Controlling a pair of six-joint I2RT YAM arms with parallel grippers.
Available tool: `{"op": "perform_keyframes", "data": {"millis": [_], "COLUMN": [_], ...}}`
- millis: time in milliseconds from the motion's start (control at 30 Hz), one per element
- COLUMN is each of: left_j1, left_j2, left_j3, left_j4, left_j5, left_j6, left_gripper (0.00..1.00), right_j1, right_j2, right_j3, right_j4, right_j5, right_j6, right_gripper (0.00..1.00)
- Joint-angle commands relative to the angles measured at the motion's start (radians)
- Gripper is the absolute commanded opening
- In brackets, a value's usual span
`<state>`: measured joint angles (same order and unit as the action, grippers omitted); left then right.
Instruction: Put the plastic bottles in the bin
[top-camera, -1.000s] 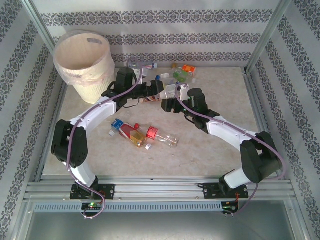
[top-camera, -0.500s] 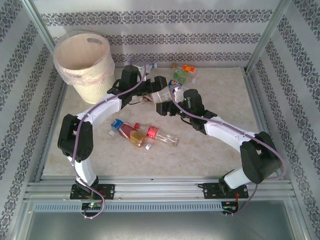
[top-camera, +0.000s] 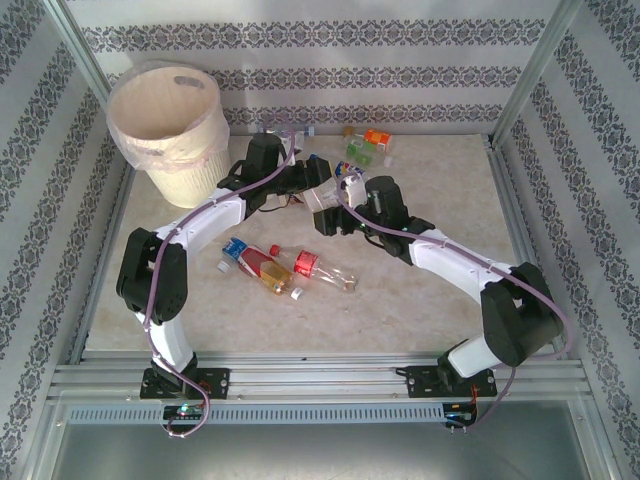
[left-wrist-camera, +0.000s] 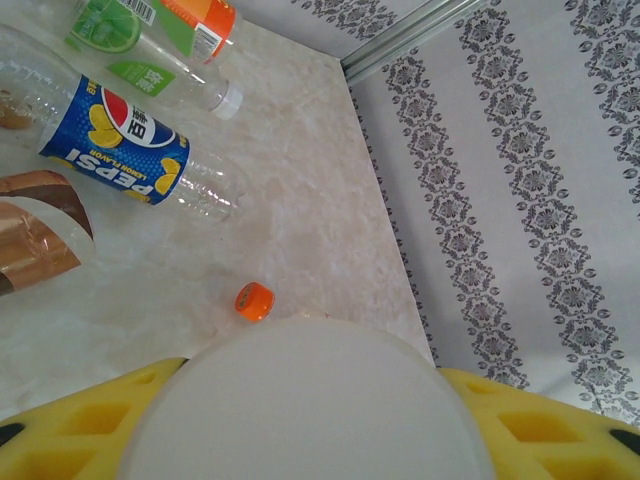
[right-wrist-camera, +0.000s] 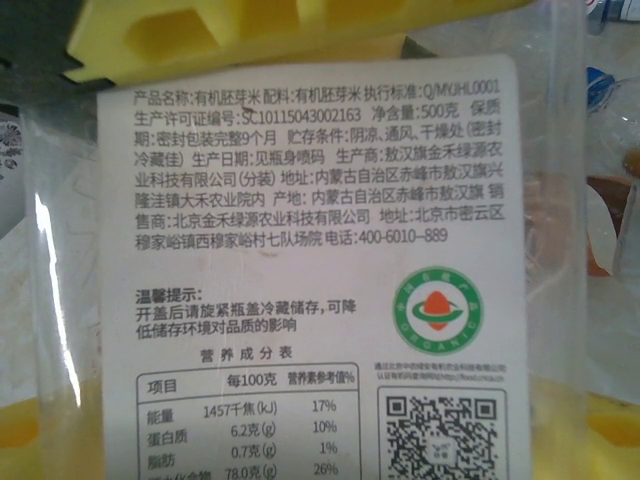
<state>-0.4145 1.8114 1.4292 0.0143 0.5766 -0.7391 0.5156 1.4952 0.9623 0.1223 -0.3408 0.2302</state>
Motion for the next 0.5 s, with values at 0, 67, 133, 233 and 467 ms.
{"op": "perform_keyframes", "data": {"millis": [0, 67, 133, 233, 467], "left_j1": [-0.004, -0.002, 0.001, 0.010, 0.037], "left_j2": [-0.028, -0.033, -0.039, -0.051, -0.081], "left_j3": [0.000, 0.000, 0.000, 0.004, 0.027], "left_j4": [0.011, 0.006, -0.007, -0.034, -0.108], "left_j5": [0.012, 0.000, -0.019, -0.056, -0.119], "left_j6": [0.042, 0.042, 0.045, 0.052, 0.090], "left_gripper": [0.53, 0.52, 0.51, 0.50, 0.49], "right_j1": [-0.018, -0.021, -0.026, -0.037, -0.071], "right_j2": [-0.015, -0.024, -0.039, -0.073, -0.190], "right_j3": [0.051, 0.050, 0.049, 0.037, 0.001], "right_j4": [-0.005, -0.026, -0.042, -0.058, -0.089], "right_j5": [-0.118, -0.118, -0.124, -0.126, -0.063], "right_j6": [0.008, 0.004, 0.001, -0.002, 0.005], "right_gripper": [0.90, 0.98, 0.98, 0.98, 0.98]}}
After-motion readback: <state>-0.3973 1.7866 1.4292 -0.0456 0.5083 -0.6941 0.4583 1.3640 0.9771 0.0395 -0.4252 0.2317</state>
